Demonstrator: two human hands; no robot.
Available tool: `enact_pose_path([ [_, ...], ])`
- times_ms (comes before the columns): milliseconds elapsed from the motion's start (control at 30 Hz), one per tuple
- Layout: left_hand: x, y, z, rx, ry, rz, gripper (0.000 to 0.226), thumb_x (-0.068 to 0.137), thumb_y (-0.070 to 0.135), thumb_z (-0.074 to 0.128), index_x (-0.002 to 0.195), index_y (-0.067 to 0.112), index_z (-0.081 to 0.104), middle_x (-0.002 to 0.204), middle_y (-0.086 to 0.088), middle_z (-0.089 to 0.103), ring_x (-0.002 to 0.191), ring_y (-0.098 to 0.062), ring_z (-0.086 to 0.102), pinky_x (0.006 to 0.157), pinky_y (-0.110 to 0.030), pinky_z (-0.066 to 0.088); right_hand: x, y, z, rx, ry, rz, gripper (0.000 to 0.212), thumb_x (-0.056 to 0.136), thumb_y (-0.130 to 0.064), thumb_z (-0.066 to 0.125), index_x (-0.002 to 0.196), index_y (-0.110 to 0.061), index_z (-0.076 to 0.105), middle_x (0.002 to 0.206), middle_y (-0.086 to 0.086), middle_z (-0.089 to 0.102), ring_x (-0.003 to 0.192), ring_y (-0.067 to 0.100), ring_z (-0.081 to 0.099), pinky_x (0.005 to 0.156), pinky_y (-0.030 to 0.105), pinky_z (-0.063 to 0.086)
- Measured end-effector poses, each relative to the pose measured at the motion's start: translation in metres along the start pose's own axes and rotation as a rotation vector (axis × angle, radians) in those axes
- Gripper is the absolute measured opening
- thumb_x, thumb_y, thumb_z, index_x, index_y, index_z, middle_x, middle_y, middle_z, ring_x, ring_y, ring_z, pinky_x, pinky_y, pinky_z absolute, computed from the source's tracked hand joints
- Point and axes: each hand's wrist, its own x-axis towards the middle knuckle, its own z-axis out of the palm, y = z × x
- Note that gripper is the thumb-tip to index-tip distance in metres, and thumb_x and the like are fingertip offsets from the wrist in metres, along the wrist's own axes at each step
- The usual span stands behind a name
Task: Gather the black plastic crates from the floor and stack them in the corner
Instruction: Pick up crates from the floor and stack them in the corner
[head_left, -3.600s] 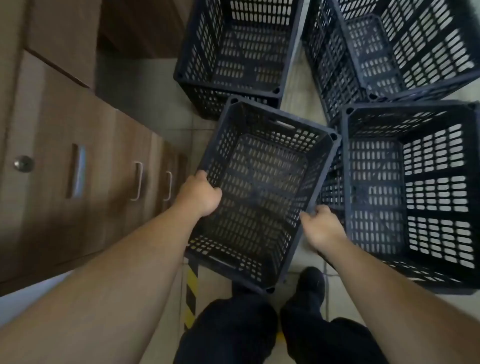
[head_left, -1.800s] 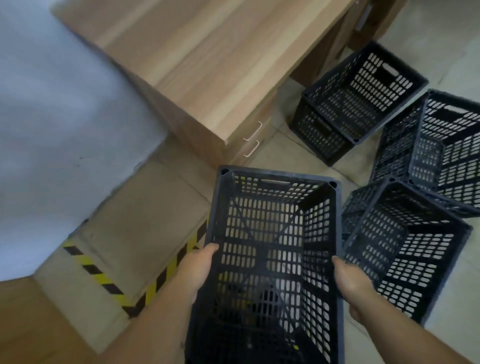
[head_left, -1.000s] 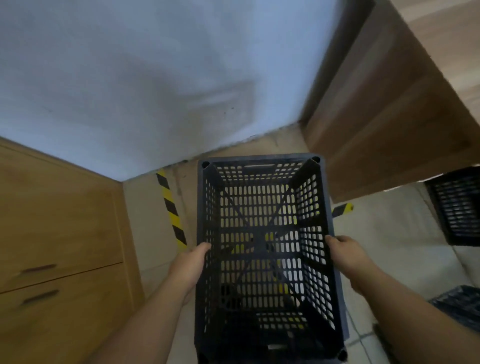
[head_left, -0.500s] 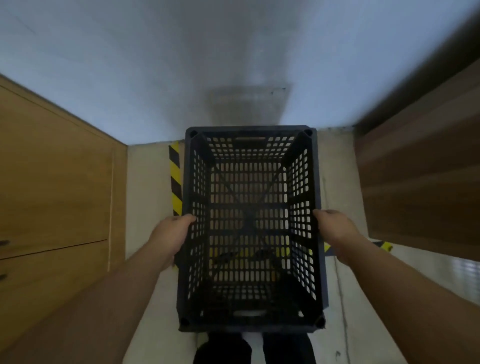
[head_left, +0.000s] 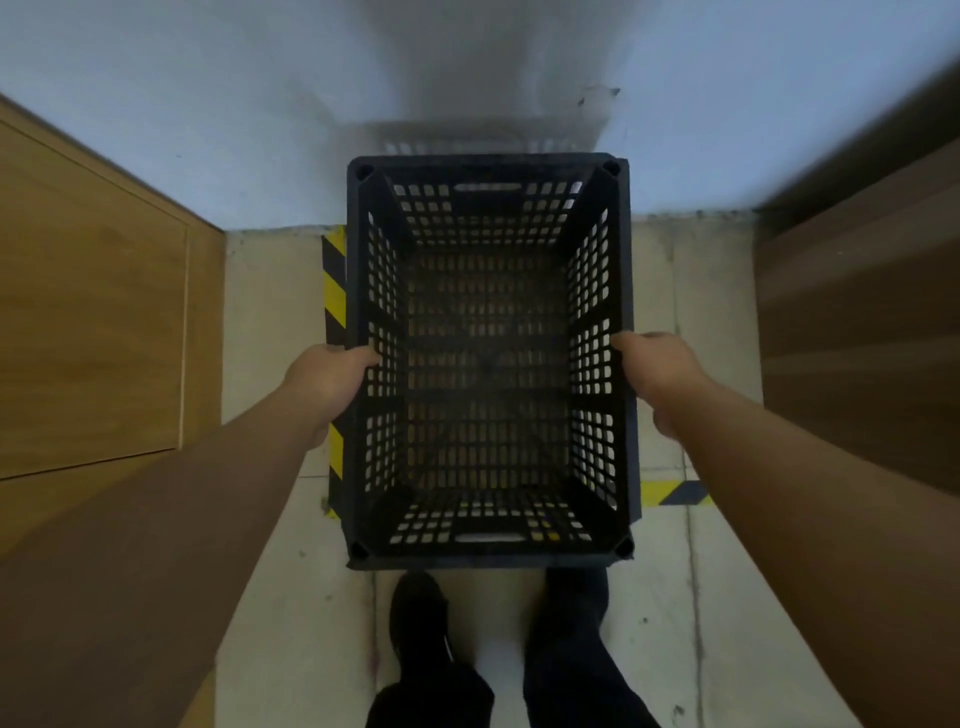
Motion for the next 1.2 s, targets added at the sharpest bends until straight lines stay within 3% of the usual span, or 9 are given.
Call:
enact_pose_path([
  [67,0.004,-0.002,0.001,-0.01,0.005,0.002,0.085,0.071,0.049,0.078,0.143,0.007,0.062,0.13,-0.01,0.073,0.116,-0.031,0.069,0.109,-0.047,0.053,0.003,0.002,0.002,-0.014,-0.009,-0.005,0.033,0.096,-0.037,0.054,0.11,-0.009,0.063,0.11,0.016,0.07,0.103,0.035,0.067,0.099,0.055,0.054],
  [200,0.0,-0.004,0.006,0.011,0.027,0.027,0.046,0.1,0.027,0.068,0.142,0.009,0.062,0.13,-0.01,0.071,0.118,-0.029,0.066,0.102,-0.039,0.05,0.005,0.008,0.001,-0.04,-0.02,-0.041,0.038,0.099,-0.036,0.055,0.122,-0.007,0.064,0.115,0.015,0.07,0.106,0.032,0.066,0.1,0.051,0.054],
  [333,-0.015,-0.004,0.003,0.092,0.012,0.046,0.076,0.092,0.037,0.069,0.159,0.012,0.045,0.149,-0.01,0.061,0.131,-0.03,0.059,0.109,-0.043,0.045,-0.008,0.007,-0.004,-0.147,-0.015,-0.07,0.058,0.099,-0.036,0.053,0.151,-0.009,0.045,0.144,0.013,0.055,0.127,0.035,0.056,0.101,0.039,0.046],
  [400,-0.032,0.001,0.006,0.147,0.028,0.082,0.074,0.099,0.033,0.066,0.164,0.012,0.038,0.156,-0.01,0.055,0.137,-0.031,0.055,0.111,-0.039,0.042,-0.02,0.007,-0.008,-0.188,-0.004,-0.082,0.063,0.101,-0.033,0.052,0.157,-0.01,0.034,0.151,0.017,0.048,0.132,0.036,0.051,0.095,0.037,0.042],
  [533,-0.071,0.009,0.017,0.271,-0.004,0.171,0.063,0.104,0.026,0.061,0.162,0.012,0.04,0.158,-0.009,0.052,0.122,-0.021,0.053,0.101,-0.031,0.042,-0.053,0.012,-0.02,-0.242,0.005,-0.111,0.064,0.101,-0.032,0.051,0.158,-0.008,0.033,0.15,0.02,0.049,0.129,0.035,0.053,0.09,0.034,0.043],
  [600,-0.094,0.012,0.024,0.346,-0.039,0.234,0.061,0.104,0.026,0.061,0.161,0.013,0.043,0.155,-0.005,0.054,0.124,-0.024,0.057,0.109,-0.034,0.045,-0.073,0.017,-0.029,-0.26,0.016,-0.135,0.063,0.101,-0.032,0.051,0.157,-0.008,0.034,0.148,0.02,0.05,0.125,0.035,0.055,0.088,0.032,0.043],
  [700,-0.134,0.017,0.029,0.49,-0.082,0.333,0.061,0.099,0.033,0.061,0.156,0.017,0.049,0.145,0.0,0.06,0.118,-0.031,0.066,0.105,-0.042,0.054,-0.111,0.027,-0.042,-0.255,0.027,-0.158,0.064,0.099,-0.034,0.052,0.156,-0.011,0.035,0.151,0.018,0.048,0.129,0.036,0.054,0.099,0.039,0.047],
  [900,-0.222,0.022,0.039,0.703,-0.155,0.534,0.062,0.099,0.036,0.061,0.157,0.022,0.047,0.156,-0.003,0.049,0.132,-0.024,0.058,0.112,-0.042,0.049,-0.205,0.055,-0.066,-0.095,0.071,-0.133,0.065,0.101,-0.037,0.052,0.159,-0.016,0.032,0.157,0.013,0.042,0.135,0.034,0.05,0.107,0.046,0.047],
  [1200,-0.334,-0.006,0.077,0.771,-0.298,0.61,0.058,0.102,0.031,0.059,0.157,0.024,0.044,0.156,-0.001,0.044,0.134,-0.02,0.052,0.115,-0.038,0.044,-0.32,0.131,-0.101,0.098,0.238,-0.05,0.068,0.098,-0.045,0.054,0.158,-0.021,0.032,0.159,0.01,0.039,0.141,0.03,0.043,0.111,0.041,0.039],
])
